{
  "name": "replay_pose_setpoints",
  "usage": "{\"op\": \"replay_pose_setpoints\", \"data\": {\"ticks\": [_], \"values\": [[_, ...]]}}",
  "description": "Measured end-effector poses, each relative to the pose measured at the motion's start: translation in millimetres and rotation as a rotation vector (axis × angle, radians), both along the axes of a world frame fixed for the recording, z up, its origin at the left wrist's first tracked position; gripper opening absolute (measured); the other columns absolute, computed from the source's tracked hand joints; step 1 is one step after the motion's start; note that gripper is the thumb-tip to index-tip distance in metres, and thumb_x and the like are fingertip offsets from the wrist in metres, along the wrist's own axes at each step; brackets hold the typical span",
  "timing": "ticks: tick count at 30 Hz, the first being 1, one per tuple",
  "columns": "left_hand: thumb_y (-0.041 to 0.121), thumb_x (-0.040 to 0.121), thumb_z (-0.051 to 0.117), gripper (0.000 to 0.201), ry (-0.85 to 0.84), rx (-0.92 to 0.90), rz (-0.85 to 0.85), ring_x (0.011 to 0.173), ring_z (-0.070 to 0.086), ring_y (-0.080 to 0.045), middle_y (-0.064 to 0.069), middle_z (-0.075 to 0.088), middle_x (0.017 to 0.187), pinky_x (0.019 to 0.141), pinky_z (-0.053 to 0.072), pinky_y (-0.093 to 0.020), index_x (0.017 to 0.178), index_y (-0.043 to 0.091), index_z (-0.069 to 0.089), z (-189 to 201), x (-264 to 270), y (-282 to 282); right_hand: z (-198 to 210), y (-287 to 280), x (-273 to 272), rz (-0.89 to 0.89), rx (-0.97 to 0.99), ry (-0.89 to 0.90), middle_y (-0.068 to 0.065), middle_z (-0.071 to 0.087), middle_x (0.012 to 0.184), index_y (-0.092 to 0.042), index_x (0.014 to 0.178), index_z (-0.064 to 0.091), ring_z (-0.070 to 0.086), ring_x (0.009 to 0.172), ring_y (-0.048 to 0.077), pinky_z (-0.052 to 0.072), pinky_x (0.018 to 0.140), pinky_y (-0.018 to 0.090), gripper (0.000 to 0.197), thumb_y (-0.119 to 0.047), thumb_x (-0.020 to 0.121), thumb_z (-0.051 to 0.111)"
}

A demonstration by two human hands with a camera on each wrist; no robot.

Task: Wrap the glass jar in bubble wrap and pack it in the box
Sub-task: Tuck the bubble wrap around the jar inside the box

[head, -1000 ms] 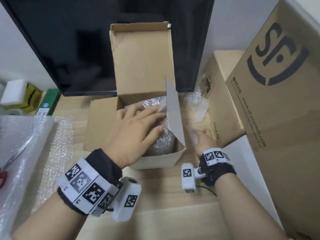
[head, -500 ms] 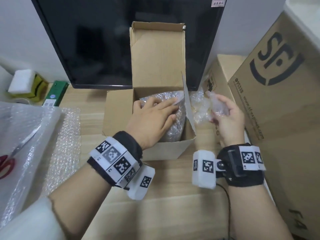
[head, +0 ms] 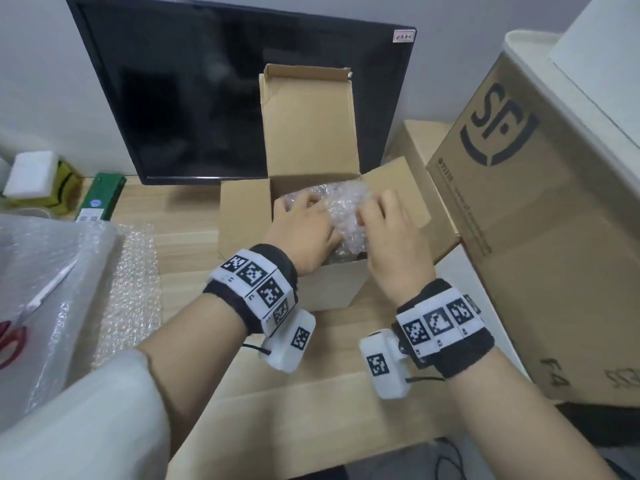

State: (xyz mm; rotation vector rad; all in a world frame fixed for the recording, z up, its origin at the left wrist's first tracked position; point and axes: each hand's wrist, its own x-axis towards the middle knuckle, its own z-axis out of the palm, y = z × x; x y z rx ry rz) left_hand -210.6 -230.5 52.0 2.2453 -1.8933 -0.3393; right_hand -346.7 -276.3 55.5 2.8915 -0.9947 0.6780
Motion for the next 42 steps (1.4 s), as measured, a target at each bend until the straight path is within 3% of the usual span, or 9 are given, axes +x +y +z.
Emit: {"op": "replay_pose_setpoints", "data": {"ticks": [7, 11, 15, 20, 25, 30, 35, 39, 42], "values": [[0.036, 0.097, 0.024, 0.038, 0.007, -0.045, -0.051, 0.124, 0.029, -0.018, 0.020, 0.024, 0.151, 0.094, 0.024, -0.043, 0.127, 0.033, 0.046, -10, 4, -3, 20, -5, -3, -0.011, 0.314, 0.301, 0.004, 0.061, 0.091, -0.013, 0.074, 0.061, 0.056, 0.084, 0.027, 0.046, 0.077, 0.038, 0.012, -0.014, 0.081, 0.051], [0.042, 0.097, 0.026, 0.039, 0.016, -0.059, -0.036, 0.126, 0.028, -0.018, 0.020, 0.025, 0.151, 0.095, 0.022, -0.044, 0.132, 0.035, 0.042, -8, 2, -3, 17, 3, -4, 0.043, 0.236, 0.692, 0.005, 0.068, 0.090, -0.019, 0.072, 0.065, 0.054, 0.095, 0.015, 0.002, 0.117, 0.042, 0.053, -0.041, 0.094, 0.023], [0.042, 0.097, 0.026, 0.039, 0.012, -0.043, -0.047, 0.127, 0.027, -0.019, 0.018, 0.024, 0.151, 0.094, 0.022, -0.044, 0.133, 0.035, 0.040, -8, 3, -4, 18, 3, -2, 0.049, 0.322, 0.780, 0.002, 0.067, 0.102, -0.025, 0.096, 0.071, 0.049, 0.116, 0.012, -0.010, 0.116, 0.044, 0.069, -0.062, 0.090, 0.013], [0.042, 0.098, 0.026, 0.038, 0.002, -0.049, -0.051, 0.125, 0.028, -0.018, 0.020, 0.023, 0.152, 0.091, 0.022, -0.043, 0.132, 0.036, 0.041, -8, 3, -3, 28, -6, -1, 0.044, 0.294, 0.523, -0.014, 0.041, 0.067, -0.023, 0.071, 0.064, 0.054, 0.089, 0.012, 0.029, 0.097, 0.033, 0.053, -0.066, 0.082, 0.035], [0.042, 0.098, 0.026, 0.039, -0.022, -0.069, -0.042, 0.124, 0.029, -0.017, 0.021, 0.024, 0.151, 0.091, 0.021, -0.040, 0.133, 0.037, 0.041, -10, 3, -2, 20, -11, 0, 0.140, 0.320, 0.758, -0.001, 0.067, 0.082, -0.028, 0.054, 0.045, 0.056, 0.097, 0.012, -0.007, 0.112, 0.044, 0.065, -0.072, 0.072, 0.001], [0.044, 0.098, 0.026, 0.038, 0.004, -0.078, -0.026, 0.123, 0.029, -0.015, 0.024, 0.026, 0.149, 0.093, 0.020, -0.038, 0.132, 0.039, 0.042, -9, 2, -2, 20, -40, -23, 0.047, 0.390, -0.213, 0.000, 0.067, 0.092, -0.015, 0.085, 0.072, 0.057, 0.092, 0.015, 0.041, 0.090, 0.032, 0.041, -0.045, 0.087, 0.044], [0.044, 0.098, 0.026, 0.039, 0.014, -0.113, 0.006, 0.119, 0.029, -0.012, 0.026, 0.030, 0.147, 0.093, 0.019, -0.036, 0.133, 0.039, 0.043, -12, 0, -2, 8, -101, -34, -0.213, 0.876, -0.665, -0.003, 0.057, 0.107, -0.020, 0.106, 0.061, 0.054, 0.091, -0.004, 0.045, 0.080, 0.013, 0.019, -0.014, 0.094, 0.047], [0.048, 0.093, 0.019, 0.047, 0.007, -0.108, 0.007, 0.115, 0.029, -0.010, 0.027, 0.031, 0.146, 0.091, 0.021, -0.035, 0.133, 0.040, 0.043, -14, 1, -4, -34, -132, -11, -0.404, 1.212, -0.472, 0.002, 0.056, 0.120, -0.018, 0.119, 0.055, 0.055, 0.107, 0.017, 0.048, 0.081, 0.028, 0.026, -0.015, 0.094, 0.048], [0.048, 0.093, 0.019, 0.047, -0.007, -0.113, 0.027, 0.113, 0.030, -0.011, 0.026, 0.034, 0.145, 0.090, 0.026, -0.037, 0.130, 0.040, 0.046, -16, 3, -5, -48, -132, 10, -0.468, 1.272, -0.259, 0.019, 0.037, 0.146, -0.005, 0.140, 0.033, 0.043, 0.124, 0.023, 0.039, 0.080, 0.014, 0.047, -0.003, 0.094, 0.044]]}}
